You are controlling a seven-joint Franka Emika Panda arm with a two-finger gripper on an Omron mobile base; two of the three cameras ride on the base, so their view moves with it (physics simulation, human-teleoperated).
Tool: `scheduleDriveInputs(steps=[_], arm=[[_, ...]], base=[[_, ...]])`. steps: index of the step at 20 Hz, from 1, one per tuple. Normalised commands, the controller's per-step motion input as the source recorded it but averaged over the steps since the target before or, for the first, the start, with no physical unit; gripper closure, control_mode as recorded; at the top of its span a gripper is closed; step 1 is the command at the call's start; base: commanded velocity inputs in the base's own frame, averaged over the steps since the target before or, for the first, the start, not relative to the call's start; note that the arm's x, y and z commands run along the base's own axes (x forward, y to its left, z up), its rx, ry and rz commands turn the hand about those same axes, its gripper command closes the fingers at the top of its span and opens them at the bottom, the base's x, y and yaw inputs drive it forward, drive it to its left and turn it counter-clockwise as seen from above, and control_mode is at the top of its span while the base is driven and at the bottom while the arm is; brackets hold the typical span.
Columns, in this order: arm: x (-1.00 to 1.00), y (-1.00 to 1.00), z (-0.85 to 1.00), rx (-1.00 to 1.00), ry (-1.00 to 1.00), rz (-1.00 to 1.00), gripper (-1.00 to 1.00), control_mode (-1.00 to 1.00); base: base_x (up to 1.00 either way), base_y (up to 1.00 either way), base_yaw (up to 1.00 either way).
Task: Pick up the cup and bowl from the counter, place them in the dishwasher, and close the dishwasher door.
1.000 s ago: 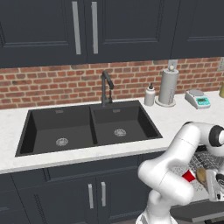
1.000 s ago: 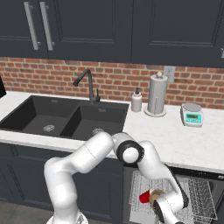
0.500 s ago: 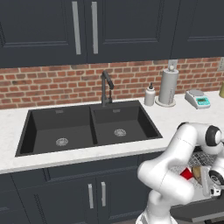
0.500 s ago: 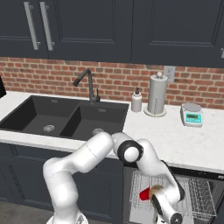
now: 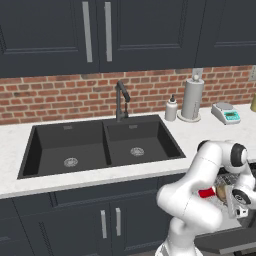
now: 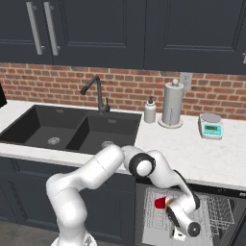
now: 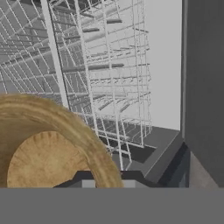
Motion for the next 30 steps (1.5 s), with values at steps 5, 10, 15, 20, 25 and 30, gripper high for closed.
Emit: scheduleDriveInputs(steps=[5, 10, 15, 20, 25, 30], arm=[[-0.49, -0.8, 0.0, 0.03, 0.0, 0.0, 1.0, -1.0], [-0.3, -0.36, 0.22, 0.14, -0.14, -0.01, 1.0, -1.0], [0.22, 0.13, 0.22, 0.16, -0.35, -0.09, 1.0, -1.0], [0.51, 0.5, 0.01, 0.01, -0.1, -0.07, 1.0, -1.0], [0.69, 0.4, 0.0, 0.0, 0.01, -0.06, 1.0, -1.0], [0.5, 0.05, 0.19, 0.0, 0.02, 0.0, 1.0, -1.0]], base=[[0.0, 0.0, 0.0], [0.0, 0.0, 0.0], [0.0, 0.0, 0.0], [0.0, 0.0, 0.0], [0.0, 0.0, 0.0], [0.0, 0.0, 0.0]])
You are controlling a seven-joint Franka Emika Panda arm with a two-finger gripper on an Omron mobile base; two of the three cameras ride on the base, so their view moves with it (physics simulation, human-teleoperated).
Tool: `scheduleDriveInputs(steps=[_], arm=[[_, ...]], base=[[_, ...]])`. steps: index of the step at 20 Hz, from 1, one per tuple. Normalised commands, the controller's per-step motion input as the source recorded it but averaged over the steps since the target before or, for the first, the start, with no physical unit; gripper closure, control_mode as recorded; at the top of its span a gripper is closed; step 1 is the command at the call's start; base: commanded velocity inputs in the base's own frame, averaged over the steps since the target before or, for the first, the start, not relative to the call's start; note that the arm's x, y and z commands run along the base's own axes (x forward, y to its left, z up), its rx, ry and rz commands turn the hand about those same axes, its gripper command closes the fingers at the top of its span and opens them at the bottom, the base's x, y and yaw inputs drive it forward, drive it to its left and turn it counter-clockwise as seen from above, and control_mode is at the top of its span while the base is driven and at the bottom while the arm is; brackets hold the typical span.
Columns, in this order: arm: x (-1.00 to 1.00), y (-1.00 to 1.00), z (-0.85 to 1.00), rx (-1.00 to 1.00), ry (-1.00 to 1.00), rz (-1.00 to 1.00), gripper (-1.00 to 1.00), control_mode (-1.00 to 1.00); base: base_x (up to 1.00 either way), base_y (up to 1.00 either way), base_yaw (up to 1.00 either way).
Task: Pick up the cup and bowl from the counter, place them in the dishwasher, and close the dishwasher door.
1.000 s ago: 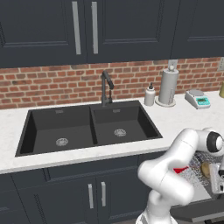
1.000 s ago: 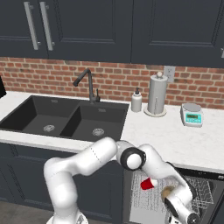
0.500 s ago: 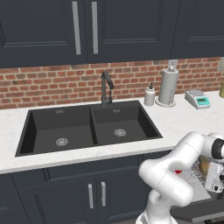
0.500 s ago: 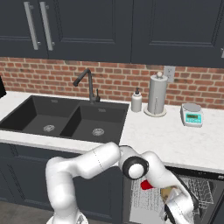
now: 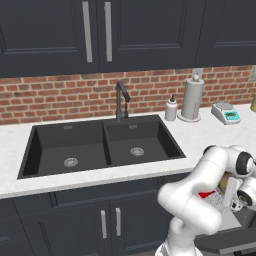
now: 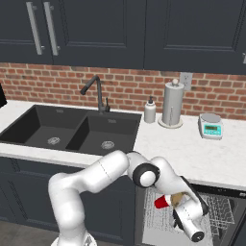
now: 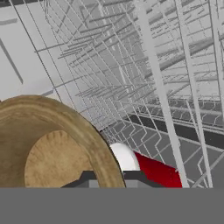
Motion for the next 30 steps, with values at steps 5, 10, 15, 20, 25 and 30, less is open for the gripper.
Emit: scheduleDriveInputs(steps=[5, 10, 15, 20, 25, 30], arm=[[0.42, 0.0, 0.19, 0.0, 0.01, 0.0, 1.0, -1.0], [0.67, 0.01, 0.0, 0.0, 0.07, 0.0, -1.0, -1.0], [0.84, 0.16, 0.0, 0.0, 0.13, 0.0, -1.0, -1.0], [0.73, 0.01, 0.0, 0.0, 0.08, 0.0, -1.0, -1.0], [0.63, 0.0, 0.01, 0.0, 0.03, 0.0, -1.0, -1.0], [-0.24, -0.11, 0.7, 0.0, 0.06, -0.11, -1.0, -1.0]], base=[[0.0, 0.0, 0.0], [0.0, 0.0, 0.0], [0.0, 0.0, 0.0], [0.0, 0.0, 0.0], [0.0, 0.0, 0.0], [0.0, 0.0, 0.0]])
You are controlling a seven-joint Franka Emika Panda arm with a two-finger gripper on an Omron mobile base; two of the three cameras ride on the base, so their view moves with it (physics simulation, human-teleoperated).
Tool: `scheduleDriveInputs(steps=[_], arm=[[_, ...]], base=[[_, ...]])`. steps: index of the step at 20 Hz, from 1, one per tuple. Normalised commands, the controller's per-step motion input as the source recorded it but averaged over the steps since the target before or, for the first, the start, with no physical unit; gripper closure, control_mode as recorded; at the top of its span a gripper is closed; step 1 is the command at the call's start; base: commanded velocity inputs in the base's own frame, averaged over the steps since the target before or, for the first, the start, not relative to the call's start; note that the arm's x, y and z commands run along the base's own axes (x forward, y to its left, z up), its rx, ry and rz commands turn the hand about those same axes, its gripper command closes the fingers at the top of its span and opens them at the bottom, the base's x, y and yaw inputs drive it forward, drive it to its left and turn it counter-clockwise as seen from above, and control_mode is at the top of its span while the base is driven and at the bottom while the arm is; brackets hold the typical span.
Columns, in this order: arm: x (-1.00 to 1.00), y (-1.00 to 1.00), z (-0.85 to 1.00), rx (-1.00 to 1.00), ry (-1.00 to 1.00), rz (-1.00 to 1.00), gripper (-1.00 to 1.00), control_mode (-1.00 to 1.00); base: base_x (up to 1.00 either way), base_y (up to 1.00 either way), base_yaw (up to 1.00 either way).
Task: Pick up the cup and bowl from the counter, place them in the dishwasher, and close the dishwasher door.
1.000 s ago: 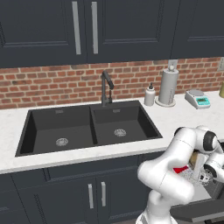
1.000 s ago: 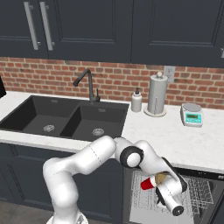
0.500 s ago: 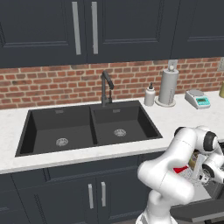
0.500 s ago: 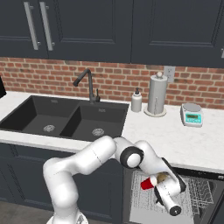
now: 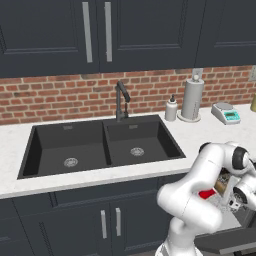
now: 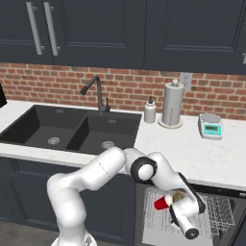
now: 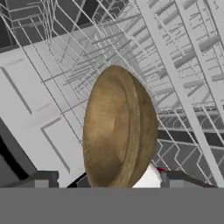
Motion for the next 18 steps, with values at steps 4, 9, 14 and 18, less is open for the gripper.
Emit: scheduleDriveInputs(steps=[4, 9, 14, 18], arm=[[-0.56, -0.21, 1.0, -0.09, 0.19, -0.21, -1.0, -1.0], [-0.48, -0.4, 1.0, -0.13, 0.28, -0.21, -1.0, -1.0], [-0.89, -0.29, 0.69, -0.12, 0.22, -0.19, -1.0, -1.0], [-1.0, -0.02, 0.07, -0.13, 0.02, -0.17, -1.0, -1.0]], base=[[0.0, 0.0, 0.0], [0.0, 0.0, 0.0], [0.0, 0.0, 0.0], [0.0, 0.0, 0.0]])
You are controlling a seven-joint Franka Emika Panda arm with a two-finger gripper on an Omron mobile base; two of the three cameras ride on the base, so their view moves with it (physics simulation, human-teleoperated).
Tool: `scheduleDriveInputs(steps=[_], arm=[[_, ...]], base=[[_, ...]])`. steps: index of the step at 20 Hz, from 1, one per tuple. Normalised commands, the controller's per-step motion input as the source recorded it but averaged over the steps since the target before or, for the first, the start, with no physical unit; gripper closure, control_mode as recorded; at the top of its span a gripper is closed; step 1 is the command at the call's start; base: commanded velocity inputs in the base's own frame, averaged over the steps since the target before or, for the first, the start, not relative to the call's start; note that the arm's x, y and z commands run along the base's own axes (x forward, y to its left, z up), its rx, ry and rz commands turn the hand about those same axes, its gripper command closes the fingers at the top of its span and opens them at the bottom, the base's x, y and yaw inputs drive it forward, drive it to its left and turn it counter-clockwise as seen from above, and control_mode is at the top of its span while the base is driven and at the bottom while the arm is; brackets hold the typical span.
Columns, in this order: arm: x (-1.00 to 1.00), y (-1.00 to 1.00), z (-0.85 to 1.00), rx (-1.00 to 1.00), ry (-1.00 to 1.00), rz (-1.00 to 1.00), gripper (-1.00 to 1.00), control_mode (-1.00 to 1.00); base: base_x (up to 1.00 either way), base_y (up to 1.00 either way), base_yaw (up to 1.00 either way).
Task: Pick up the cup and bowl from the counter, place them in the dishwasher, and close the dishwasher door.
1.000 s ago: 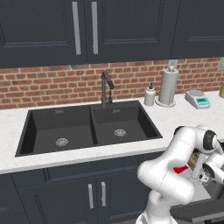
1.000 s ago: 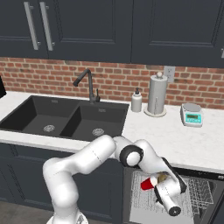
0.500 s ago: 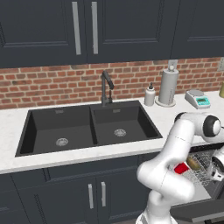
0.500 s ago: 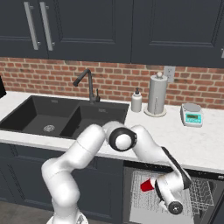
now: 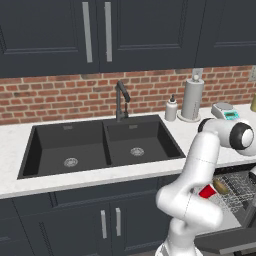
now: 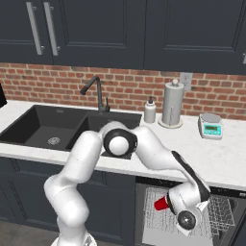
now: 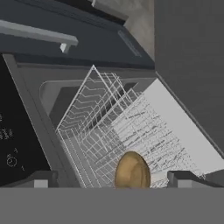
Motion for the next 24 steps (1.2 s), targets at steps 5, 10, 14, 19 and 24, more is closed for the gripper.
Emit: scheduleDriveInputs(steps=[5, 10, 14, 19, 24], arm=[[-1.0, 0.0, 0.31, -0.12, 0.03, -0.16, -1.0, -1.0], [-1.0, 0.14, 0.5, -0.1, 0.02, -0.2, -1.0, -1.0], [-0.96, 0.66, 0.56, -0.09, 0.0, -0.1, -1.0, -1.0], [-0.93, 0.8, -0.04, -0.01, 0.04, -0.13, -1.0, -1.0], [-0.68, 0.79, 0.18, 0.03, 0.02, -0.27, -1.0, -1.0]], base=[[0.0, 0.0, 0.0], [0.0, 0.0, 0.0], [0.0, 0.0, 0.0], [0.0, 0.0, 0.0], [0.0, 0.0, 0.0]])
